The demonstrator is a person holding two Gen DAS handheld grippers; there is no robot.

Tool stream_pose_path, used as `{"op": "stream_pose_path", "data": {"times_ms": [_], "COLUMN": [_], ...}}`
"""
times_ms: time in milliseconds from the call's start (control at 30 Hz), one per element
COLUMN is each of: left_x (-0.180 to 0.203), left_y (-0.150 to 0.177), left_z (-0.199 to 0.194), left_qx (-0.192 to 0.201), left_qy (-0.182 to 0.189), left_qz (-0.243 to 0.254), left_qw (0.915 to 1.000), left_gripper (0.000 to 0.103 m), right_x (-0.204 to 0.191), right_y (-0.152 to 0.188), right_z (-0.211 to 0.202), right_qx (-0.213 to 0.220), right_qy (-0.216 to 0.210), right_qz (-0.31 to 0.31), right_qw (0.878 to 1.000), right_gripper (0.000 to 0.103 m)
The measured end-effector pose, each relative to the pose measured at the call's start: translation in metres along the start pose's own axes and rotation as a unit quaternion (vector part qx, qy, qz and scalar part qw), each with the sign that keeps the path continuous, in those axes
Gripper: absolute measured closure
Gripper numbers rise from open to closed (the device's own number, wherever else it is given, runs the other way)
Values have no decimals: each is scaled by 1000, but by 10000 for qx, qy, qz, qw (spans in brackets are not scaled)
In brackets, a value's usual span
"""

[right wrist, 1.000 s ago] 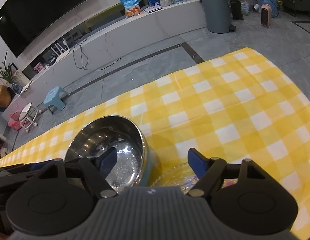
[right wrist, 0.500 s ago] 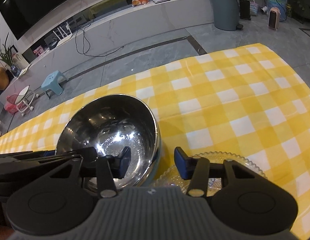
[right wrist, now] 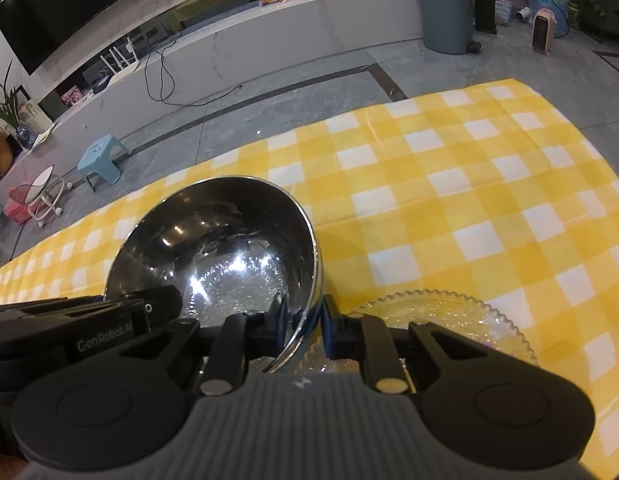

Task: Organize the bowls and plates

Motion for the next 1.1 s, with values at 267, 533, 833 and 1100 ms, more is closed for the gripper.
{"op": "stream_pose_path", "data": {"times_ms": [267, 533, 833, 1100], "left_x": [3, 1, -17, -22], "left_y": [-1, 14, 60, 89], "left_z": [-27, -73, -127, -165], "left_qx": [105, 272, 387, 547], "left_qy": [-77, -160, -177, -273], "left_qz": [39, -59, -402, -464], "left_qw": [9999, 9995, 9983, 9971], "left_gripper": [87, 87, 87, 87], "right_x": [-6, -23, -54, -75], "right_y": [-2, 13, 58, 100], "right_z": [-28, -74, -133, -178], "right_qx": [91, 178, 280, 411], "right_qy": [-84, -246, -513, -722], "right_qz": [127, 150, -12, -245], "right_qw": [9998, 9994, 9983, 9962], "right_gripper": [87, 87, 86, 85]}}
Point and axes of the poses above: each gripper's, at about its wrist camera, not at the fingertips, and z roughly the way its jaws point, x to its right, y to its underside, the point moved 8 cm from there along z, roughly the way its jaws point, and after that the axes turned 3 degrees about -z, right-handed, at the moved point
